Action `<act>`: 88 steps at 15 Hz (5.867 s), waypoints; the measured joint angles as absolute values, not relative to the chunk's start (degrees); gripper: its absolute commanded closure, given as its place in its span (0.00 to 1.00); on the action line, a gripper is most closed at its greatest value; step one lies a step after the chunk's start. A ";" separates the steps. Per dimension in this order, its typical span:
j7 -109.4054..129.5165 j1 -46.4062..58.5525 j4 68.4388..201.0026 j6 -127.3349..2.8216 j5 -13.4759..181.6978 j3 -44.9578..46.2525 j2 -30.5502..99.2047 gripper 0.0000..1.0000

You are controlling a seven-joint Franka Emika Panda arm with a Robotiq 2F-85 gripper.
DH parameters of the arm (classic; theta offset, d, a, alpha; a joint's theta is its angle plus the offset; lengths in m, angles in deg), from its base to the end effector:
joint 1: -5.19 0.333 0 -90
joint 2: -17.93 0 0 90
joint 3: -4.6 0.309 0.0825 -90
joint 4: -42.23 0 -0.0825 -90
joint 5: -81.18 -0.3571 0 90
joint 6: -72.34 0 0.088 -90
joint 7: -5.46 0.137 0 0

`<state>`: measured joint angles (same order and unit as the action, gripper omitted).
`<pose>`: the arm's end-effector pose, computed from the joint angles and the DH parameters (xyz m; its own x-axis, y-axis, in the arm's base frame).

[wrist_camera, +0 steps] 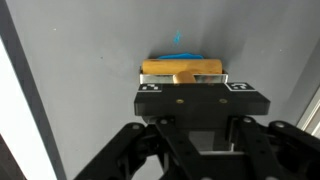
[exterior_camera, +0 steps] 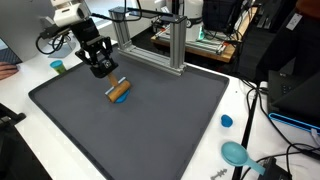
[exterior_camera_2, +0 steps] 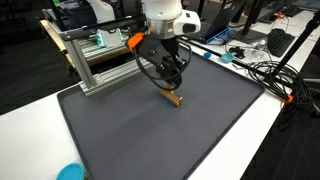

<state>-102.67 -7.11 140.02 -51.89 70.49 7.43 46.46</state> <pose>0.6331 -0.0963 0.2814 -0.0378 0.9832 0.1785 0.9993 0.0367 0.0097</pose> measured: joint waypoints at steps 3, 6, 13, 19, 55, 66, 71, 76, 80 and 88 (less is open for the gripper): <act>-102.70 -7.15 140.18 -52.09 70.42 7.57 46.41 0.78; -103.08 -7.43 140.26 -52.09 69.86 7.80 46.42 0.78; -103.49 -7.92 140.36 -51.96 69.13 8.19 46.43 0.78; -103.64 -7.79 140.79 -52.88 69.38 8.07 46.20 0.78; -109.52 -4.75 143.08 -52.91 61.42 10.22 44.85 0.78; -99.13 -2.14 151.58 -65.59 61.44 9.80 36.66 0.78; -90.43 -2.31 151.74 -72.46 60.04 9.21 36.84 0.78; -84.38 -3.23 152.37 -71.53 60.05 8.82 38.59 0.78; -84.04 -3.46 152.44 -71.74 60.06 8.98 39.60 0.78; -75.92 -3.51 150.12 -63.37 60.44 8.95 38.05 0.53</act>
